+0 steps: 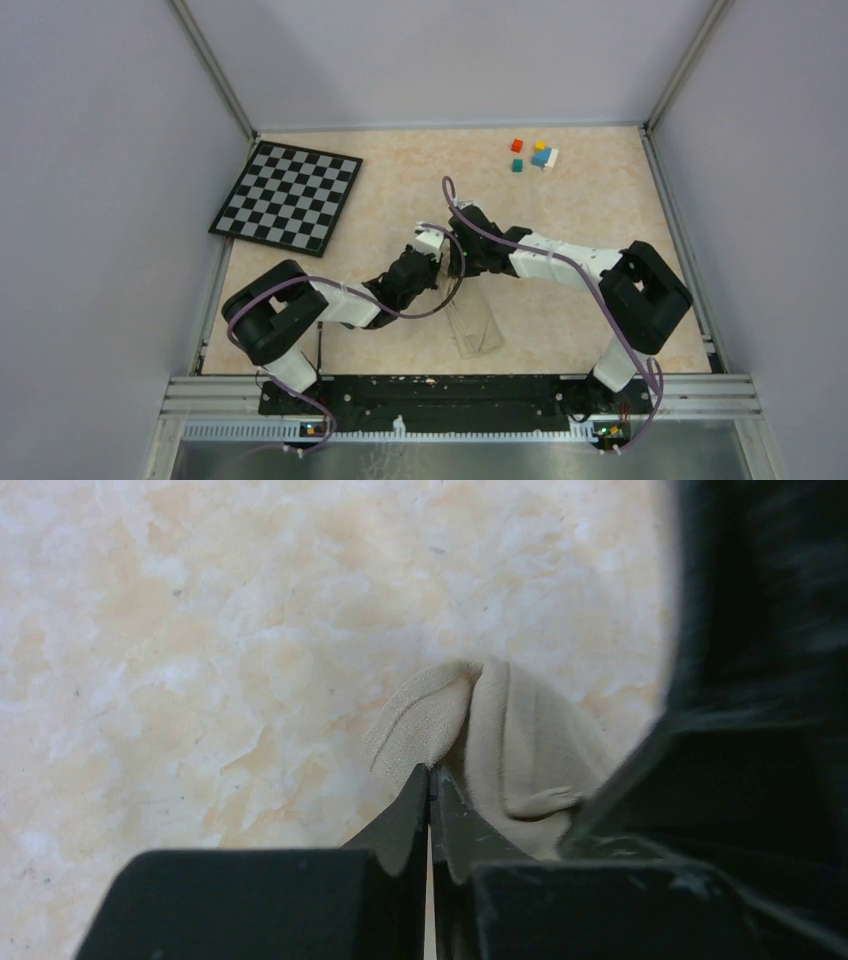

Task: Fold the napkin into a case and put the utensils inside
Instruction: Grasp the top corner of the smaller rectangle folded napkin from the folded napkin.

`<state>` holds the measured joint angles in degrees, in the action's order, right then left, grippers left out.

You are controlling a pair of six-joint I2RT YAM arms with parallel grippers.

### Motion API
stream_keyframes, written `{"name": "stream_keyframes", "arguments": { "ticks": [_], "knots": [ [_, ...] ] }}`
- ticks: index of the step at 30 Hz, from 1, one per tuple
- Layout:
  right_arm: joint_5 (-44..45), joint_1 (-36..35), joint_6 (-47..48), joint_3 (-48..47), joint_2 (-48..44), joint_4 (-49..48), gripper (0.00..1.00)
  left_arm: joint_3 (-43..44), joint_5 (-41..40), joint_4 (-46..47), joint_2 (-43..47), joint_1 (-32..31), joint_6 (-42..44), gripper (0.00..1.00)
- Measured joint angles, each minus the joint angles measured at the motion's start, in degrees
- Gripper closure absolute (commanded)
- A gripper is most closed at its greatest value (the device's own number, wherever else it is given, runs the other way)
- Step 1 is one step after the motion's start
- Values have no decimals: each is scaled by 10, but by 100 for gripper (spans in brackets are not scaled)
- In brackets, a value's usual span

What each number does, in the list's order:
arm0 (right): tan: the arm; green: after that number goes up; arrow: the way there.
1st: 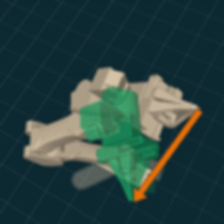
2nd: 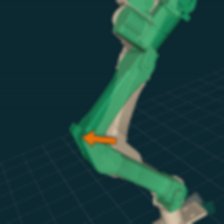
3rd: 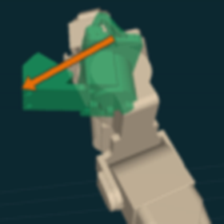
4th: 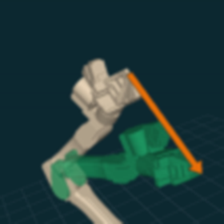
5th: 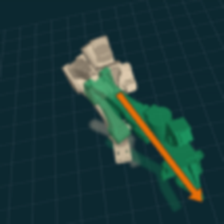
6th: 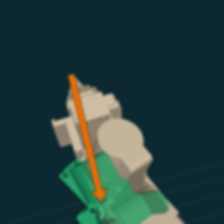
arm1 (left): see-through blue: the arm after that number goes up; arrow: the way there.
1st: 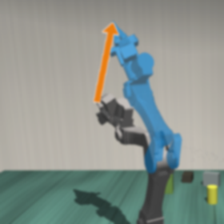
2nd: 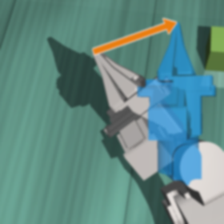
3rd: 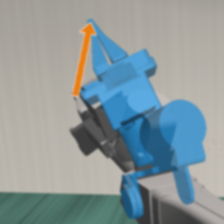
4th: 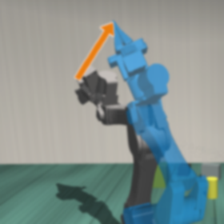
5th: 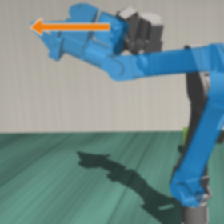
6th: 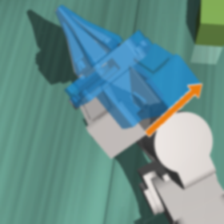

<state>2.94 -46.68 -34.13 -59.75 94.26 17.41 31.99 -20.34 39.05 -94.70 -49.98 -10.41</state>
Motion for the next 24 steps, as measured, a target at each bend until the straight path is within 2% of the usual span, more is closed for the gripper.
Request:
{"name": "stream_keyframes", "arguments": {
  "ticks": [7, 14, 24],
  "knots": [
    [-24, 0, -9, -20, 55, 1, 100, -5, 17, 4, 24, -1, -2, 100],
    [-25, 5, -27, -21, 61, -1, 100, -19, 21, 9, 28, 0, -4, 100],
    [-93, 54, -88, 9, 64, -90, 100, -36, 18, 17, 38, 0, -11, 100]
  ]
}}
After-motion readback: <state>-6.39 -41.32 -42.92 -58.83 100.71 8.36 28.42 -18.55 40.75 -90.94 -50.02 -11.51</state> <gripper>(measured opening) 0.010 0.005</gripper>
